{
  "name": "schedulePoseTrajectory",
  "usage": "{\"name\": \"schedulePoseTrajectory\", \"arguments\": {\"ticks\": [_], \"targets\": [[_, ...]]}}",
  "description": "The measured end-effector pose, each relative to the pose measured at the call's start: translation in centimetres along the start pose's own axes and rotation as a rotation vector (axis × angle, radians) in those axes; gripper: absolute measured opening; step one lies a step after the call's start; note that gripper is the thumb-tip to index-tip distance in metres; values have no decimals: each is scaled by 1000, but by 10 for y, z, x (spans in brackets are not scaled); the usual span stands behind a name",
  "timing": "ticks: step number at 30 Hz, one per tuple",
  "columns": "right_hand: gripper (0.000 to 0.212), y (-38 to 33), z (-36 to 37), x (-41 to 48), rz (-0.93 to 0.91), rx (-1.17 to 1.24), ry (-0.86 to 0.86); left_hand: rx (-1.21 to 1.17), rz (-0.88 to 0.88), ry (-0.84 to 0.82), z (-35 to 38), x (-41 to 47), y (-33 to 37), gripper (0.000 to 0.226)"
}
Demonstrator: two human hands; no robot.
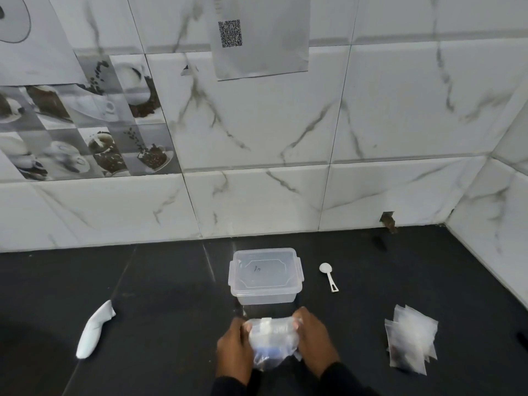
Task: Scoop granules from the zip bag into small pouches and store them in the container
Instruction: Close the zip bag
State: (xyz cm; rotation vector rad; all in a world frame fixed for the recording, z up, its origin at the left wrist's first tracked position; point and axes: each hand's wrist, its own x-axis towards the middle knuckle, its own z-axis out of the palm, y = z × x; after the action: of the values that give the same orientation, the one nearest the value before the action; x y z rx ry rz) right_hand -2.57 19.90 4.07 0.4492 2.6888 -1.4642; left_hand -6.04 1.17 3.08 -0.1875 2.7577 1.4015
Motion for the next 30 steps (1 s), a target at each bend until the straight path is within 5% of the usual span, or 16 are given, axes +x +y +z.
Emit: {"name": "schedulePoseTrajectory", "arguments": {"ticks": [5, 10, 13, 16, 20, 27, 30], "targets": [[24, 28, 11, 9, -10, -390, -68, 122, -59, -75, 16, -3, -26, 7], [44, 42, 20, 1, -97, -480, 232, 385, 118, 77, 19, -13, -21, 51], [42, 37, 39, -14, -273, -619, 67, 513, 352, -70, 32, -24, -21, 50], [50, 47, 56, -19, -191, -651, -80, 622, 330, -135, 46, -26, -37, 50], [56, 64, 60, -12, -196, -691, -46, 675, 264, -158, 52, -21, -56, 55], [105, 63, 36, -6, 194, -413, 7, 576, 65, -187, 59, -14, -50, 74], [86, 65, 14, 2, 320, -126, -26, 390, 28, -248, 69, -8, -35, 67]]}}
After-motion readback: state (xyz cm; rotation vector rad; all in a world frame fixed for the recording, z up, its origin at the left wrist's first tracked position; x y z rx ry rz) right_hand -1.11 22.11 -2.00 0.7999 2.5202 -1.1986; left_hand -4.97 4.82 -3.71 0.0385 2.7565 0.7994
